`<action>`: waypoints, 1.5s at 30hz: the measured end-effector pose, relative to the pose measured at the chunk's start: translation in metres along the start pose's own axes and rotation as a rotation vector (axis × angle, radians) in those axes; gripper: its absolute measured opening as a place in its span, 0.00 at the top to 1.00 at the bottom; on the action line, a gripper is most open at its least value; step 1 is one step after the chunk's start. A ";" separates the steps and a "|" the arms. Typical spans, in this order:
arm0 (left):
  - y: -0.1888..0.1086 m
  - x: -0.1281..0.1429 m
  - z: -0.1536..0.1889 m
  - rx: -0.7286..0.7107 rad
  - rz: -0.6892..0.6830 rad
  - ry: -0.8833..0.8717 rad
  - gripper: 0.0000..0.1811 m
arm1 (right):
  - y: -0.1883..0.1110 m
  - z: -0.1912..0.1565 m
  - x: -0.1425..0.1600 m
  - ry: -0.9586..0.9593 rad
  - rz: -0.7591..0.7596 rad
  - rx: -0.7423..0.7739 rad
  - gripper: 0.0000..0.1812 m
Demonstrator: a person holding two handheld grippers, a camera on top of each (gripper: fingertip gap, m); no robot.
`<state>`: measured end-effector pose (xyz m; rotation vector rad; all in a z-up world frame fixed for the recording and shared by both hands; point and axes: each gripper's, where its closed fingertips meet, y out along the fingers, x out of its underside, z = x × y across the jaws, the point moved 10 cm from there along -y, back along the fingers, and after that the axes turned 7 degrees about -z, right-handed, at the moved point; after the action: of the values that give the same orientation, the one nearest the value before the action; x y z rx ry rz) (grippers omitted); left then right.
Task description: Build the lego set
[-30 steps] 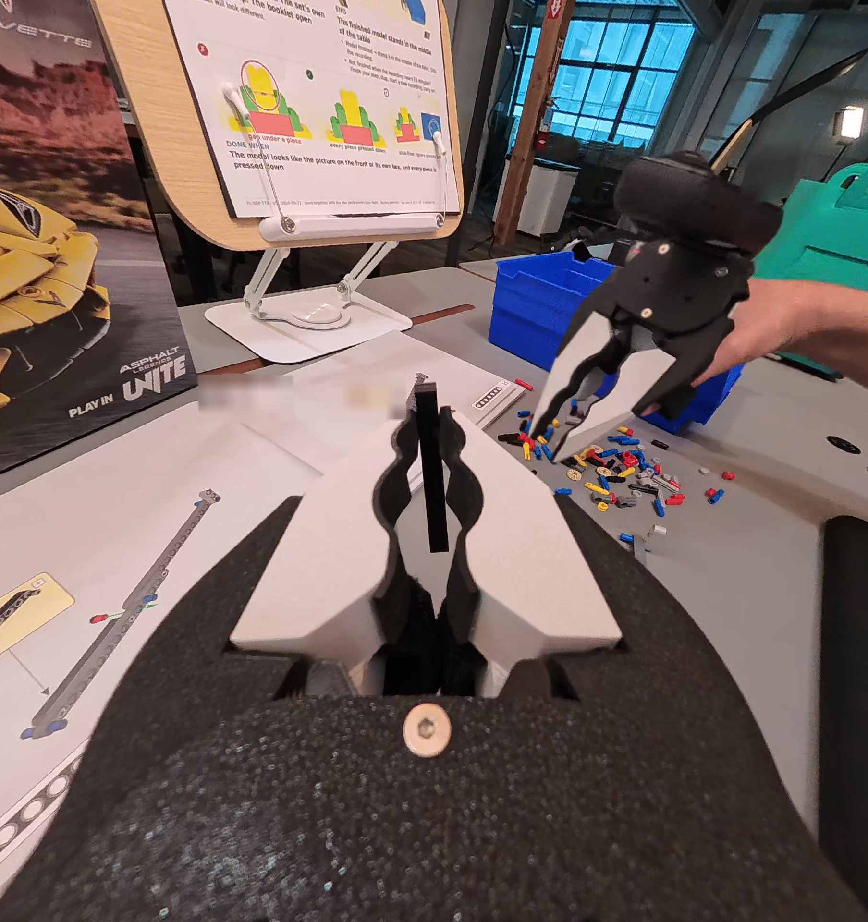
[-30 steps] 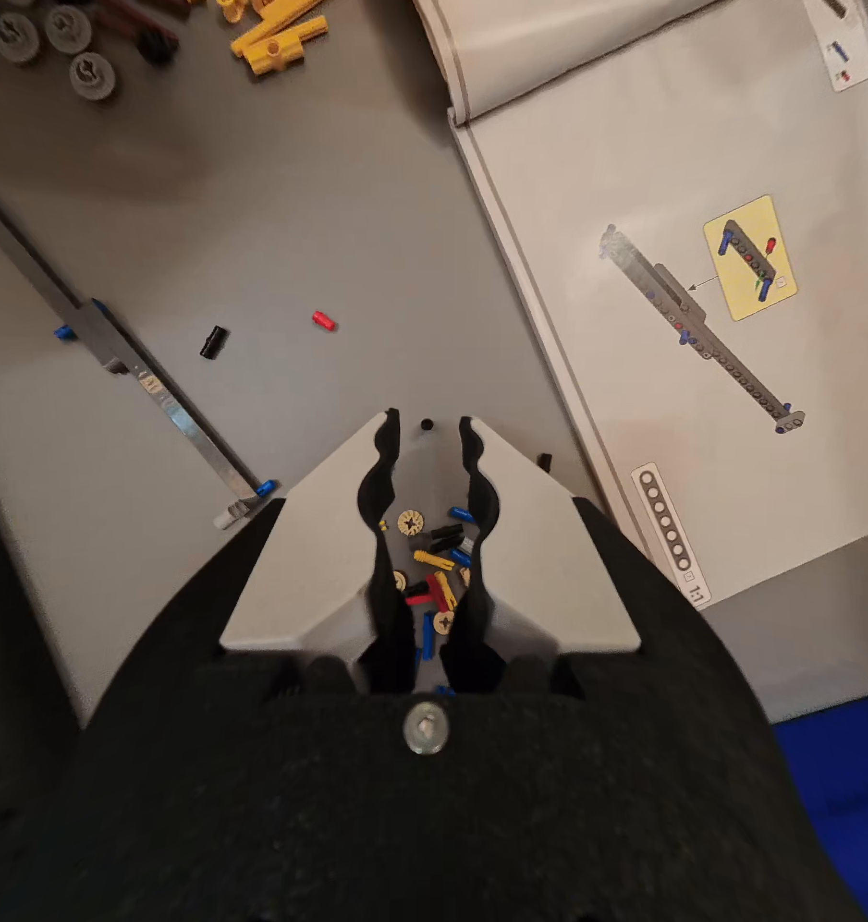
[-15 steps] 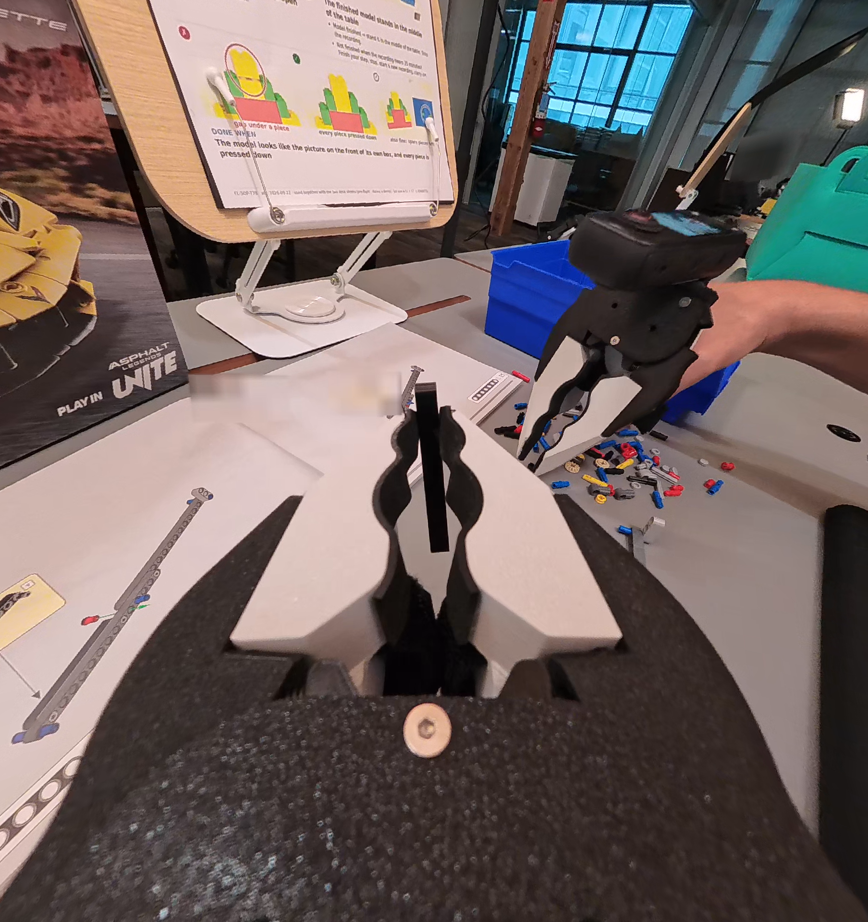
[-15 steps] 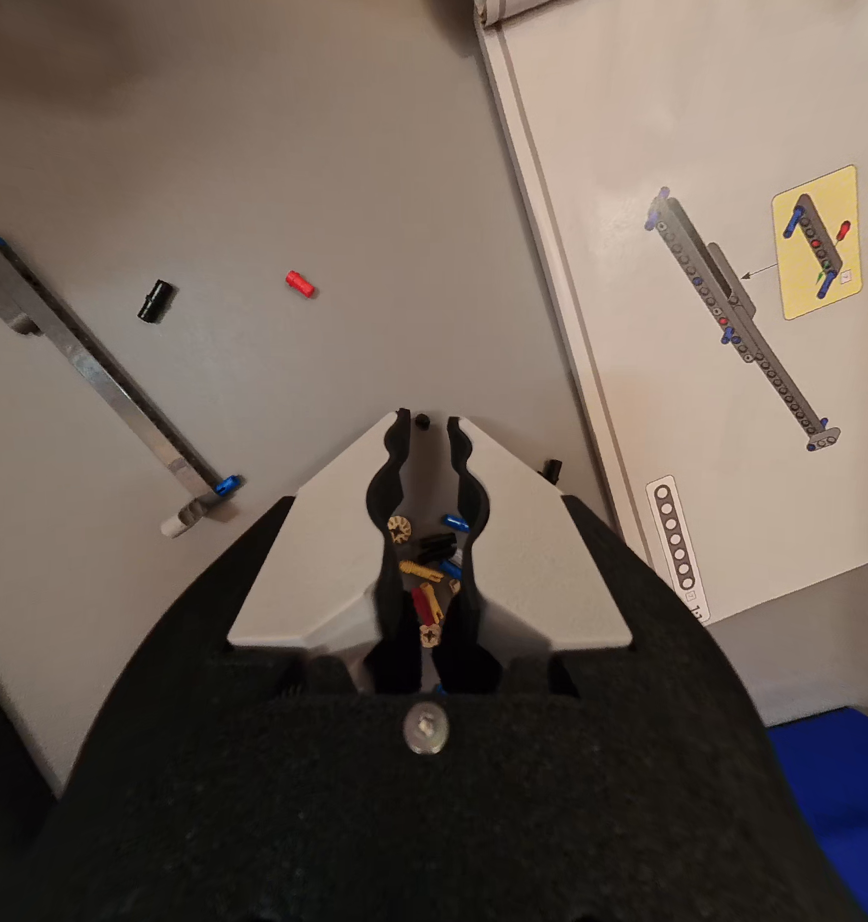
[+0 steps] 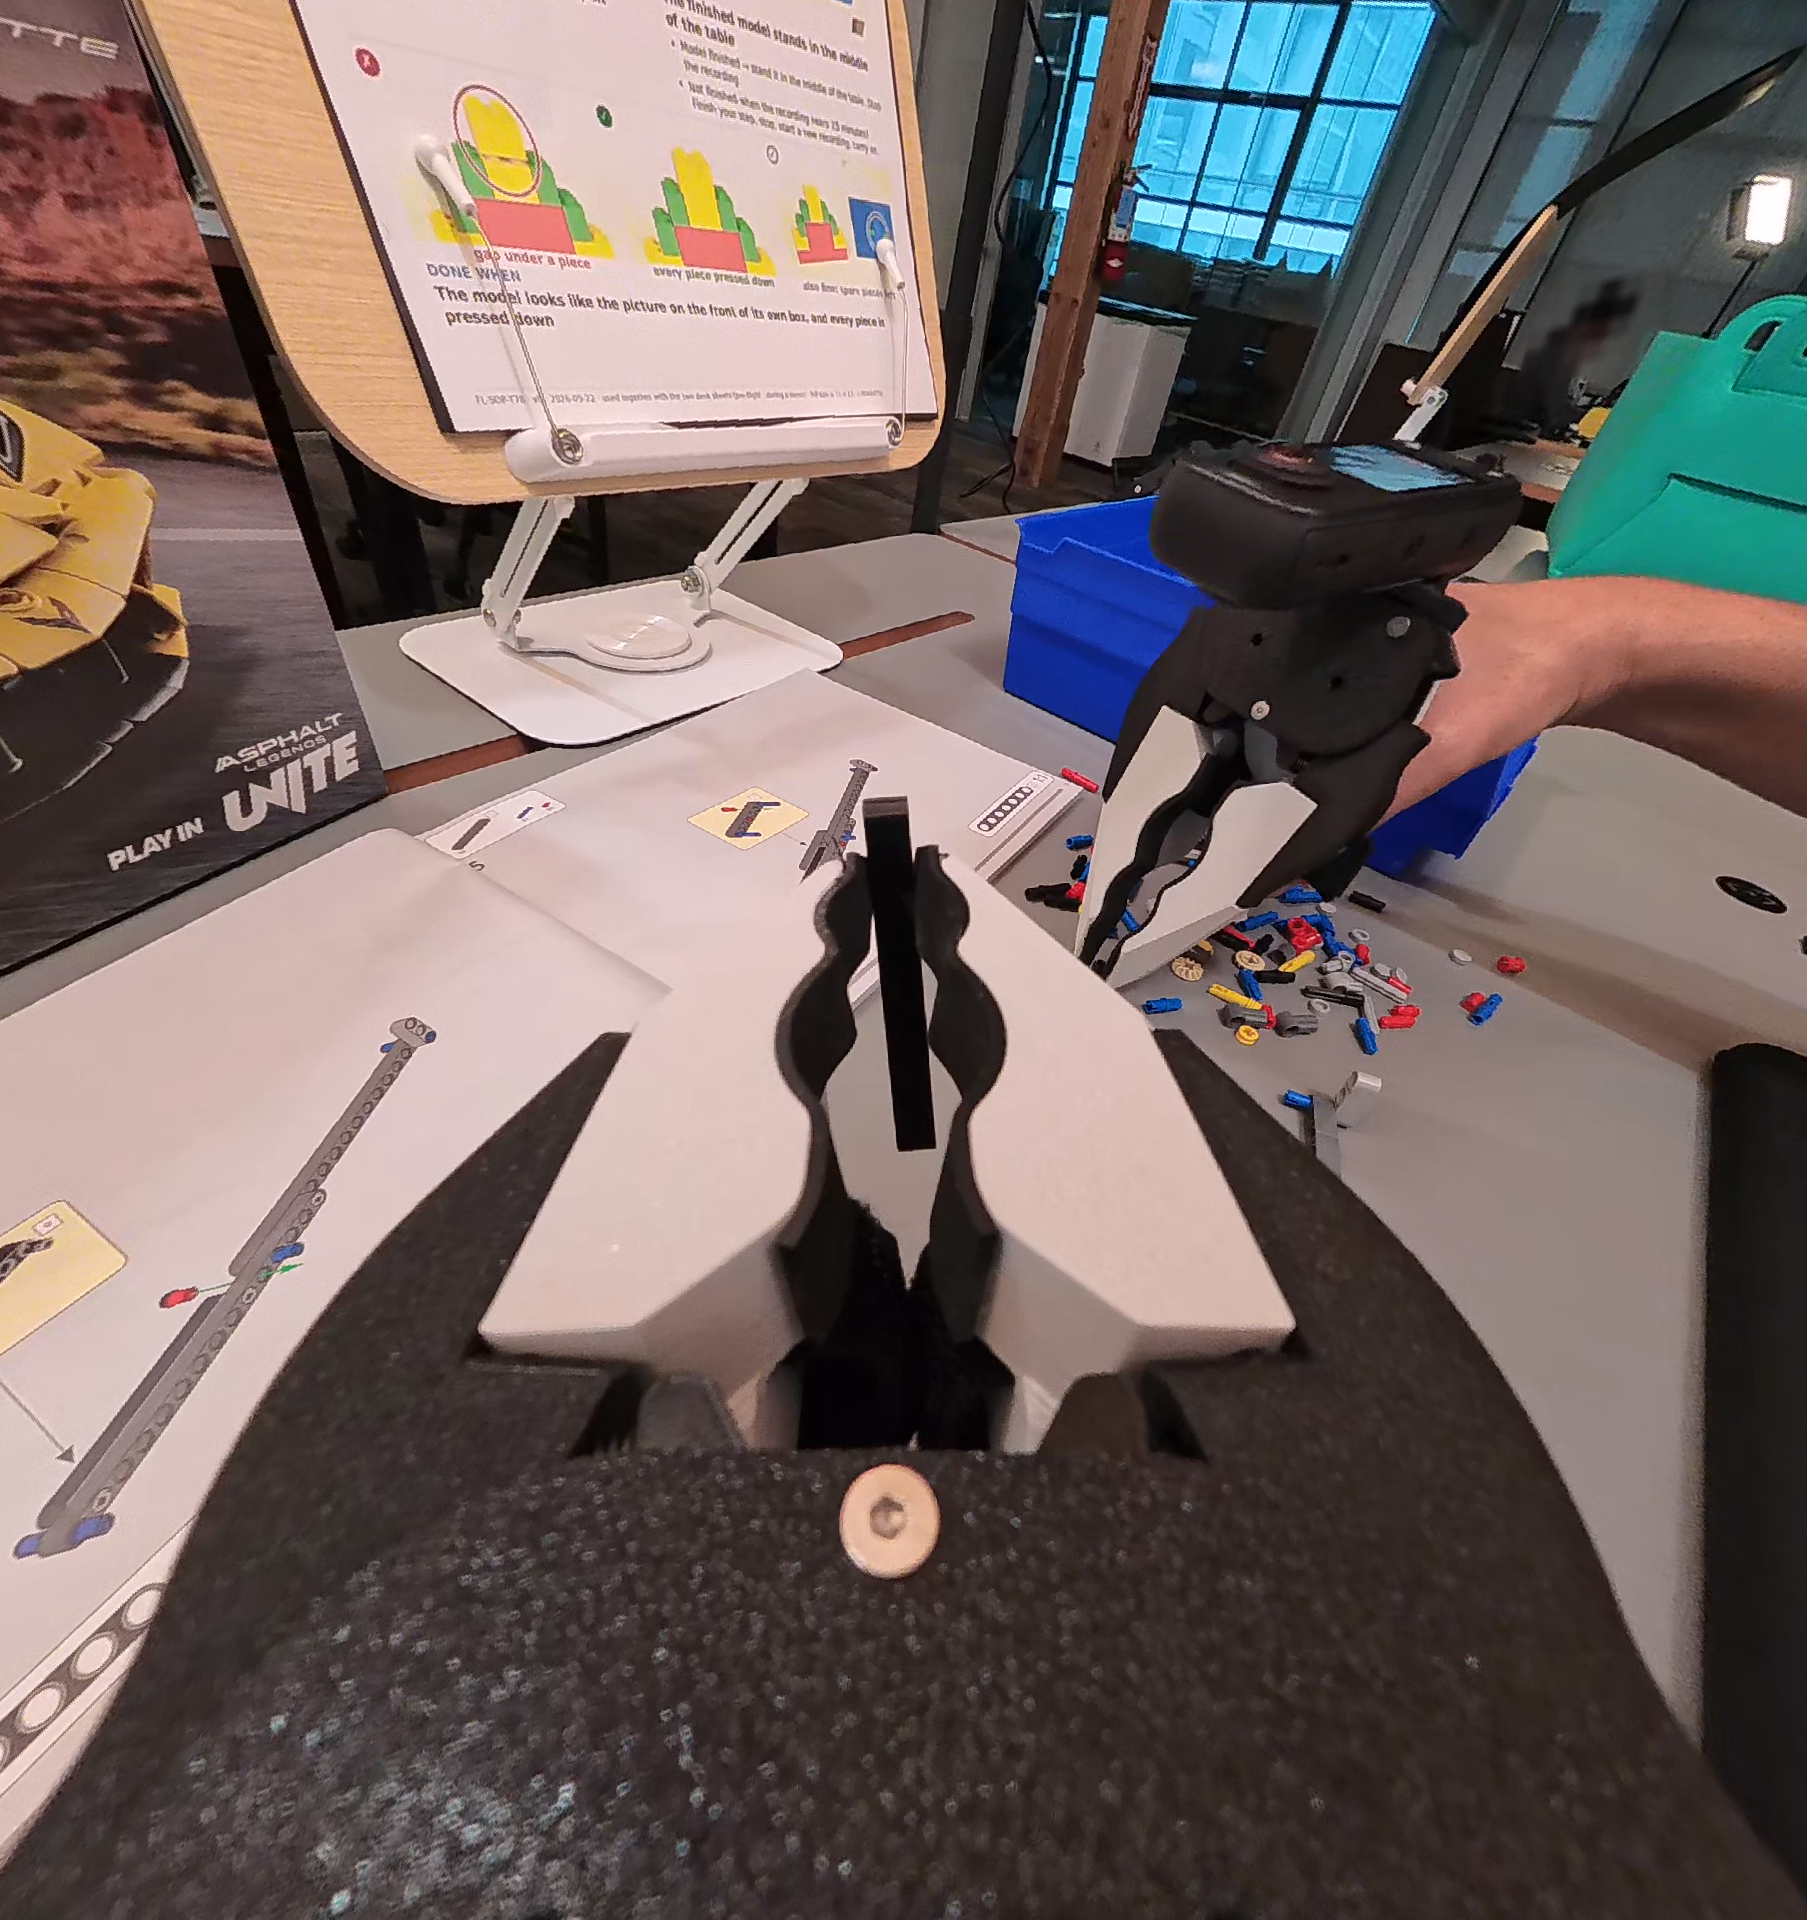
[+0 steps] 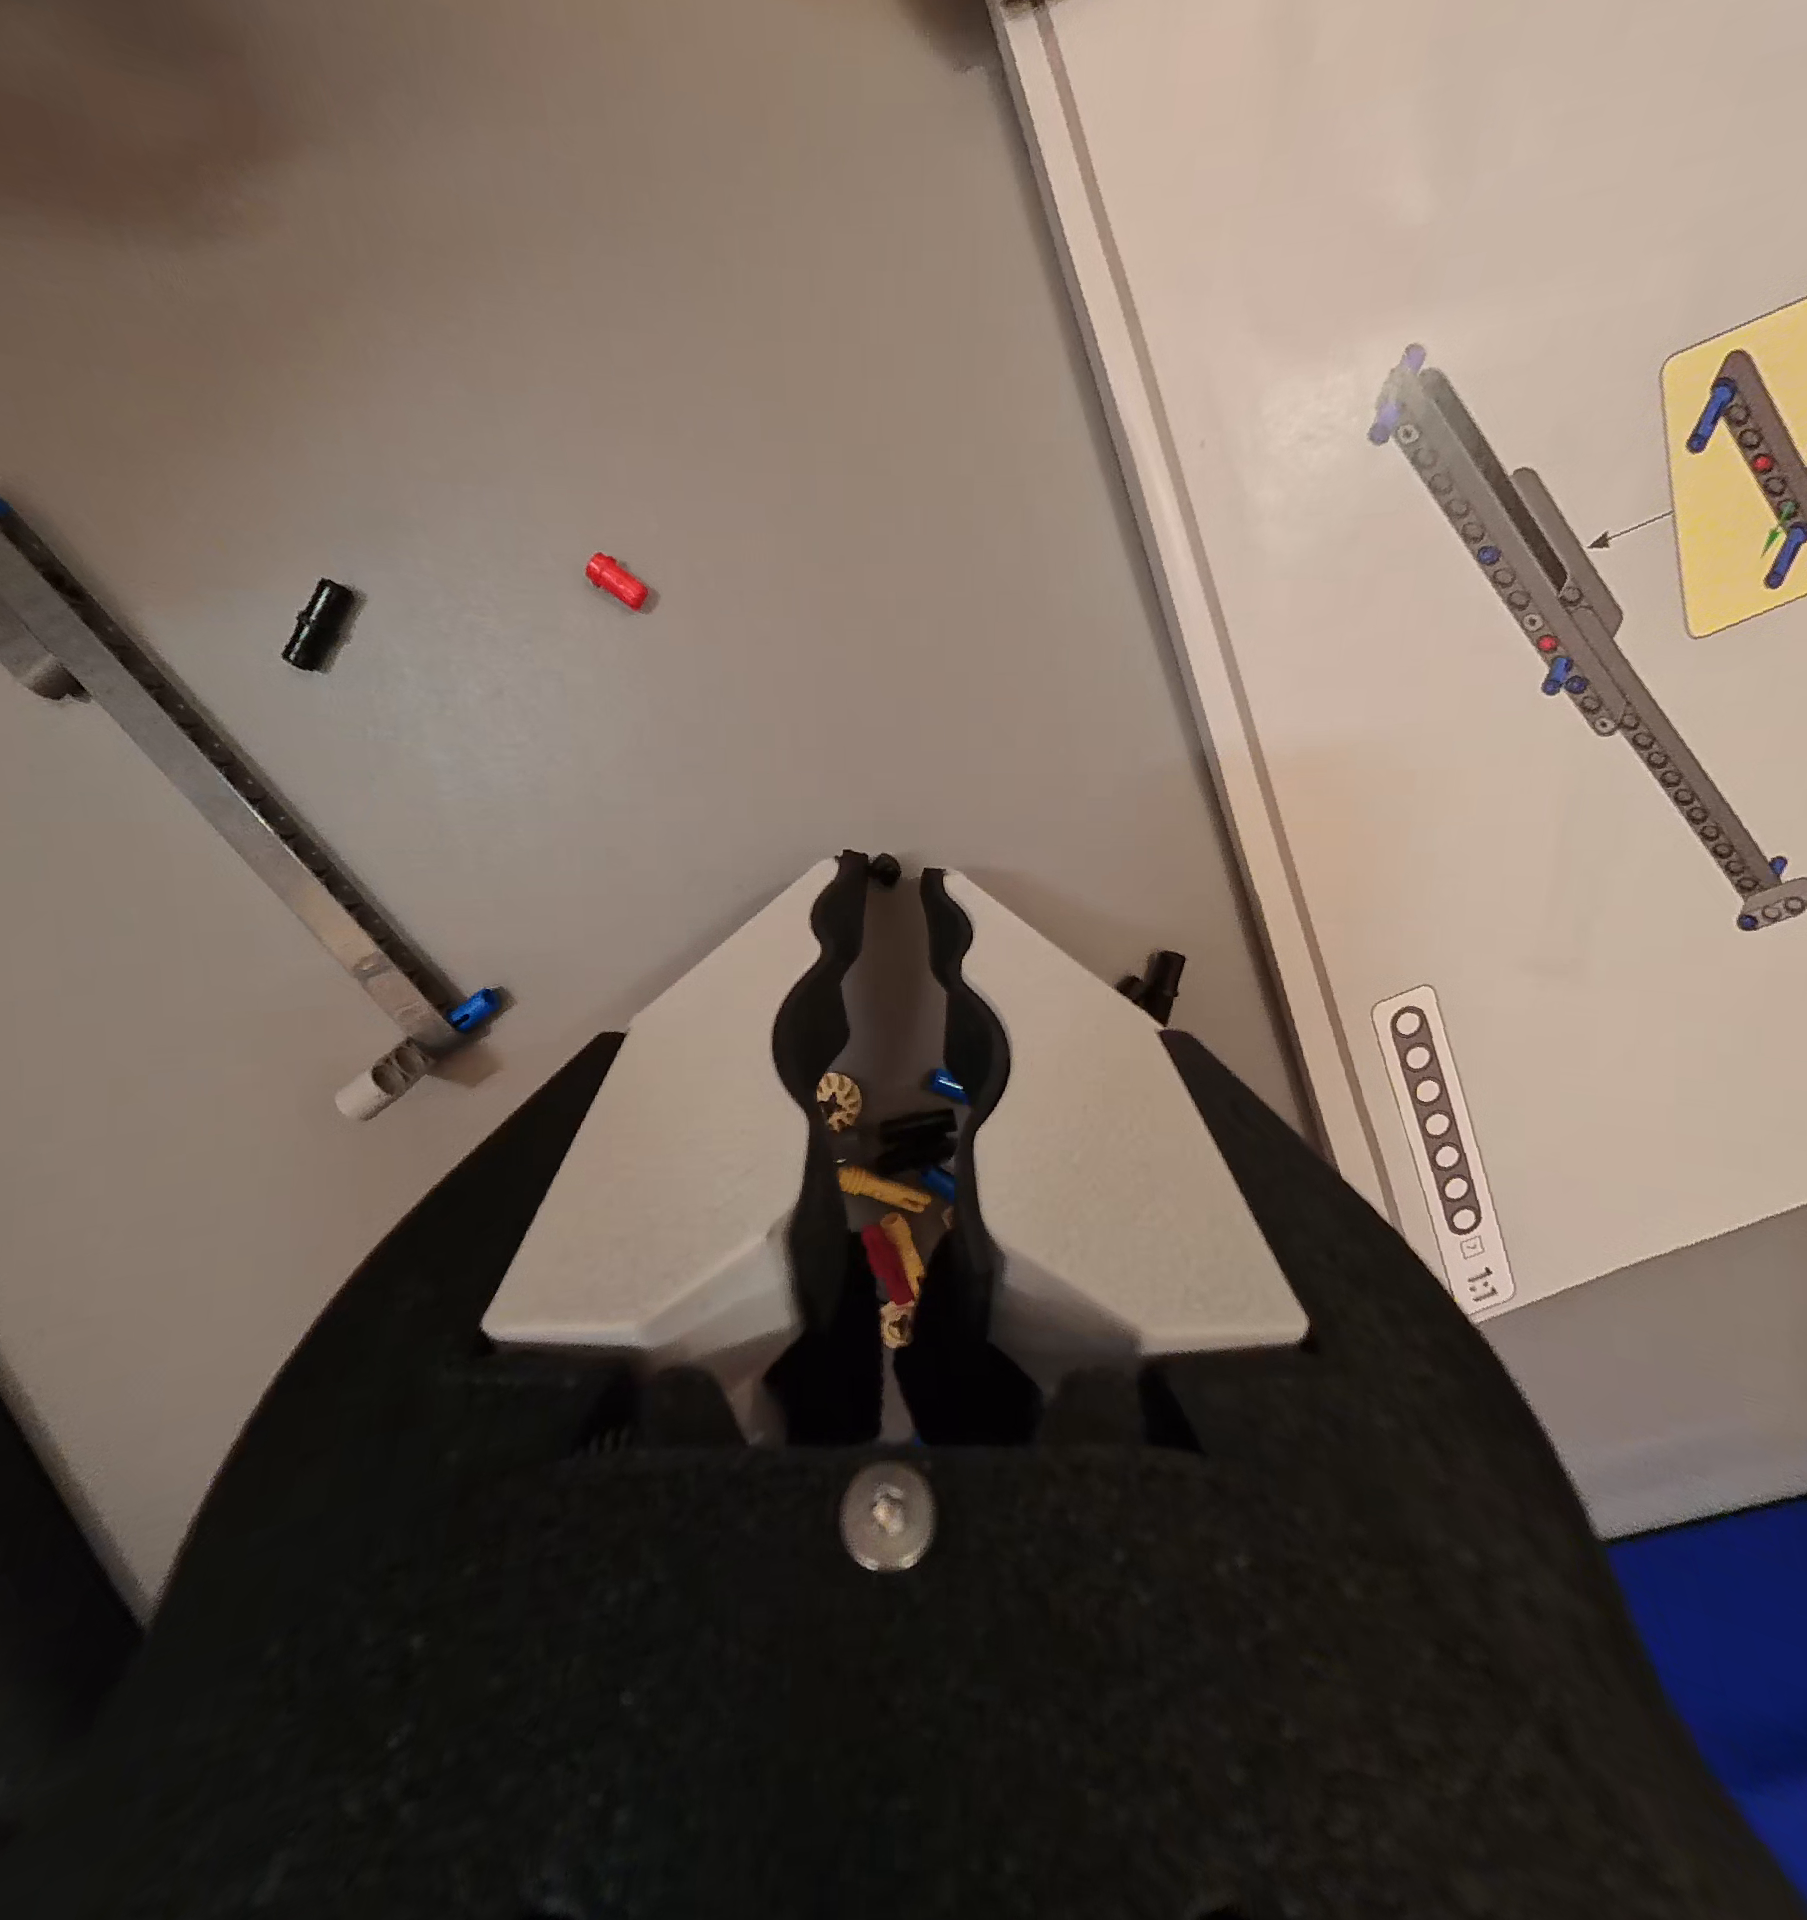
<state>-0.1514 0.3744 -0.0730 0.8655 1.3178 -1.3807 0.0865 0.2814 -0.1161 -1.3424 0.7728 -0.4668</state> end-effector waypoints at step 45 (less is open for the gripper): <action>-0.002 -0.001 0.001 0.047 0.049 -0.035 0.97 | -0.080 -0.067 -0.075 0.072 0.739 0.390 0.97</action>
<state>-0.1525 0.3735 -0.0715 0.8955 1.2342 -1.3879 -0.0028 0.2731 -0.0235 -0.6123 1.1034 -0.0629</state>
